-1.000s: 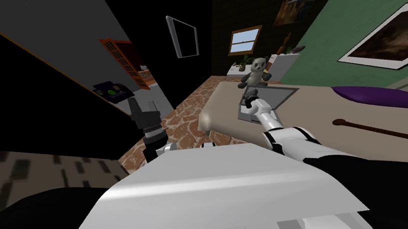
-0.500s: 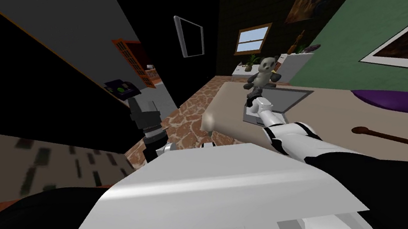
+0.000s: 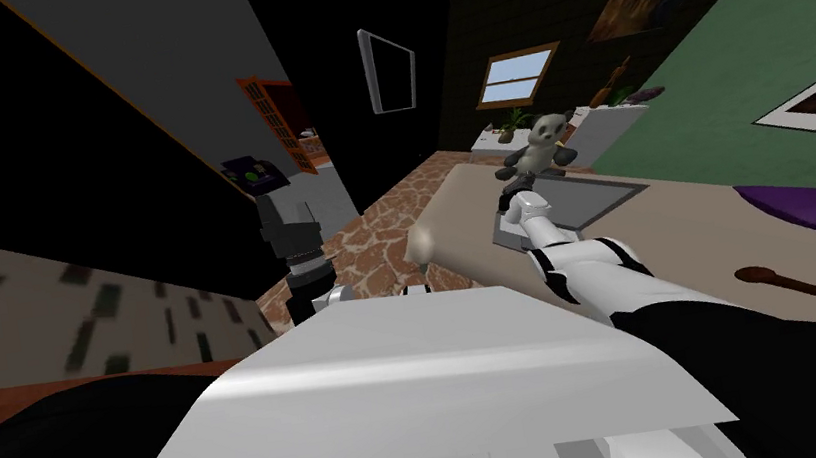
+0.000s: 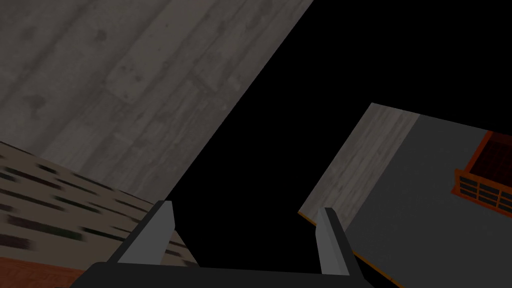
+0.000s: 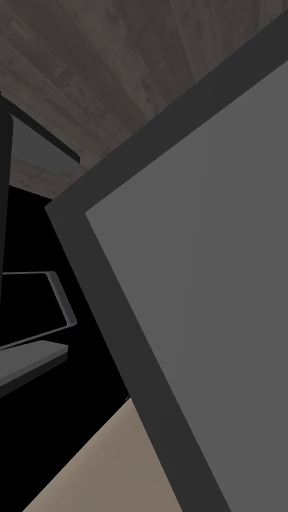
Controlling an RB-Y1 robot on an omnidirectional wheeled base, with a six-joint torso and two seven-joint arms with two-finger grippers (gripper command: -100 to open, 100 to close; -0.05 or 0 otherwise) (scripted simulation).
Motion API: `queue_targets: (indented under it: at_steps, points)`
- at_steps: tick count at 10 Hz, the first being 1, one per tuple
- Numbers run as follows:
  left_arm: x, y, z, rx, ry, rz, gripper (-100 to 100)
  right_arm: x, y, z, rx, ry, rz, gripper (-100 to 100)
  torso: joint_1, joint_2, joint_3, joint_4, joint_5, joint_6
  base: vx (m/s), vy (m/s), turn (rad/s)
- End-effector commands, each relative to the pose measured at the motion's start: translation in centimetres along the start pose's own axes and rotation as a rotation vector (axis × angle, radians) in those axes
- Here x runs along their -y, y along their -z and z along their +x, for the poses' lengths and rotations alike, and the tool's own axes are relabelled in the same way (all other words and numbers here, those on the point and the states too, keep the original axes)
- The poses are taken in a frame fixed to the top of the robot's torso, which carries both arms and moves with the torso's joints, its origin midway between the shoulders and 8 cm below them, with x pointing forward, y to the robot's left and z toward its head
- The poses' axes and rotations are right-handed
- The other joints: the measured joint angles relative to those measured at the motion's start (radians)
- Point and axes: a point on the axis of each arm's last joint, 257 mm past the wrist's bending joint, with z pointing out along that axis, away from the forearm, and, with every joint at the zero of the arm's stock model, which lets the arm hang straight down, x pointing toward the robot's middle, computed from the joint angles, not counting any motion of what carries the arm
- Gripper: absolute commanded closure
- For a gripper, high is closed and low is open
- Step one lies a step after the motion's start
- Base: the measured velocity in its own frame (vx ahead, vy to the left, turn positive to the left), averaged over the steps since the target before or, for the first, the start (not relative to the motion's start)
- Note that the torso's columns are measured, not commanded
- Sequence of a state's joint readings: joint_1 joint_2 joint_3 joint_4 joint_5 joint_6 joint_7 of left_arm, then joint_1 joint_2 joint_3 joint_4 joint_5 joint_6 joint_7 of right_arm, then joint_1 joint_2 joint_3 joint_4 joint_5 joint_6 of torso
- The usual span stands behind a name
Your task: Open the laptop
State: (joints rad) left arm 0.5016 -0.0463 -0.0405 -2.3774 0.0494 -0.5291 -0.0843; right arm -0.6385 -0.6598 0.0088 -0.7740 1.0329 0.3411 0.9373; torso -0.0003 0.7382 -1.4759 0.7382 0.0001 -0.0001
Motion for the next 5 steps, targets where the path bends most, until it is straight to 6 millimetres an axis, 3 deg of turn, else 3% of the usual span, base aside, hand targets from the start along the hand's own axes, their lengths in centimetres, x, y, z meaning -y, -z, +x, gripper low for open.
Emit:
queue_targets:
  at_steps: [1, 2, 4, 5]
  points:
    - [0.0, 0.0, 0.0, 0.000, 0.000, 0.000, 0, 0.6, 0.3, 4.9, -0.040, -0.022, -0.016, -100, 0.002, -0.004, -0.002, -0.001, 0.000, -0.001, 0.095, 0.080, 0.083]
    - [0.0, 0.0, 0.0, 0.000, 0.000, 0.000, 0, 2.0, 0.4, 6.5, -0.043, -0.034, -0.014, -100, 0.001, -0.006, -0.004, -0.003, 0.000, -0.001, 0.120, 0.120, 0.116]
    - [0.0, 0.0, 0.0, 0.000, 0.000, 0.000, 0, 1.3, 1.2, 10.2, -0.082, -0.035, -0.029, -100, -0.002, -0.005, -0.003, -0.003, -0.002, -0.001, 0.075, 0.063, 0.045]
    - [0.0, 0.0, 0.0, 0.000, 0.000, 0.000, 0, 2.9, 1.5, 12.3, -0.085, -0.050, -0.026, -100, -0.008, -0.001, -0.001, -0.002, -0.004, 0.001, 0.073, 0.062, 0.150]
